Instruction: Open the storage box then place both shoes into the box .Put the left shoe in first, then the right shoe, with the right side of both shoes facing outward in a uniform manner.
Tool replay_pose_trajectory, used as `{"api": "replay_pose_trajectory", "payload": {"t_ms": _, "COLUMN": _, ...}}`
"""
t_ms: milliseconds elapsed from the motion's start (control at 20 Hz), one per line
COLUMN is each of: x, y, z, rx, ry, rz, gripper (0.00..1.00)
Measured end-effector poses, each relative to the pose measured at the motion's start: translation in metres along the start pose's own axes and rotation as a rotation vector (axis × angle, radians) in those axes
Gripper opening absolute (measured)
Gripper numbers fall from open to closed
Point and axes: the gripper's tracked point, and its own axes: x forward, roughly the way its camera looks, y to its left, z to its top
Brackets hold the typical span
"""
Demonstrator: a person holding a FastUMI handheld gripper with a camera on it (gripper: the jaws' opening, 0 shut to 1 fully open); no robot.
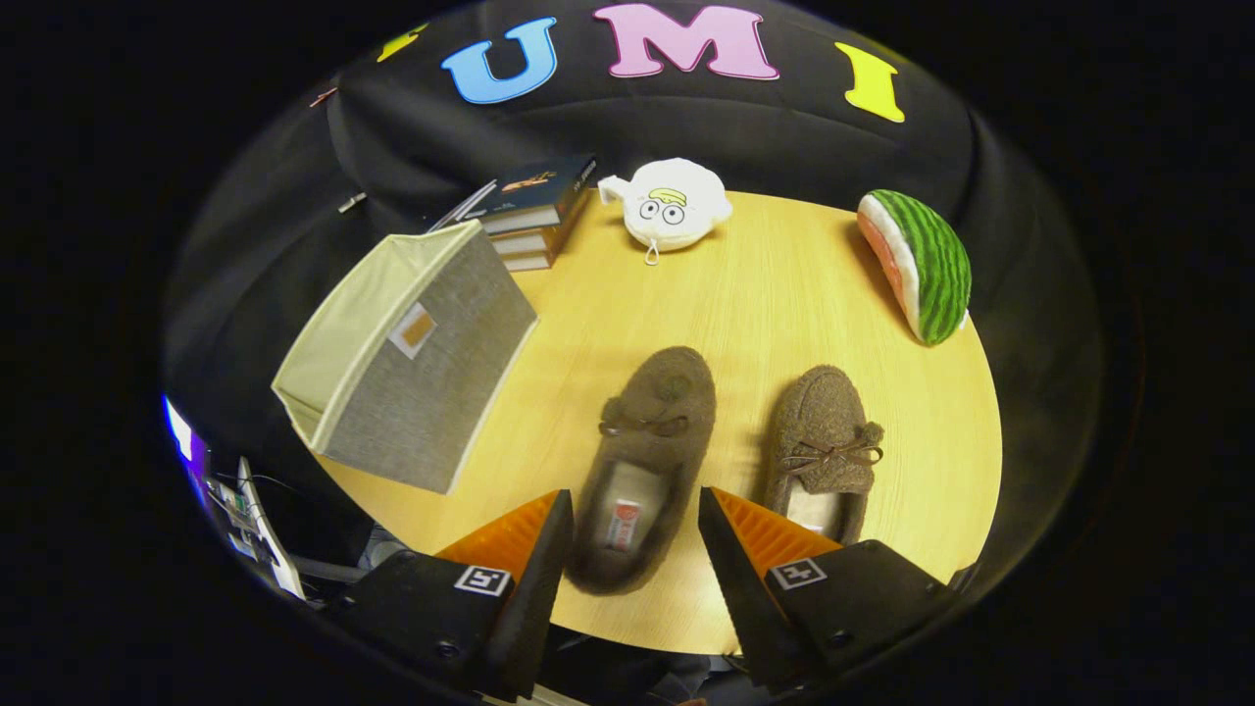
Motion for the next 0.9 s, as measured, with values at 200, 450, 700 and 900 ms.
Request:
{"api": "replay_pose_trajectory", "payload": {"t_ms": 200, "x": 0.035, "y": -0.014, "z": -0.007, "rx": 0.021, "ry": 0.028, "rz": -0.063, "gripper": 0.57}}
{"api": "replay_pose_trajectory", "payload": {"t_ms": 450, "x": 0.065, "y": -0.015, "z": 0.003, "rx": 0.040, "ry": 0.020, "rz": -0.115, "gripper": 0.53}}
{"api": "replay_pose_trajectory", "payload": {"t_ms": 700, "x": 0.070, "y": -0.037, "z": 0.000, "rx": 0.086, "ry": 0.076, "rz": -0.215, "gripper": 0.14}}
{"api": "replay_pose_trajectory", "payload": {"t_ms": 900, "x": 0.059, "y": -0.030, "z": 0.000, "rx": 0.179, "ry": 0.104, "rz": -0.197, "gripper": 0.05}}
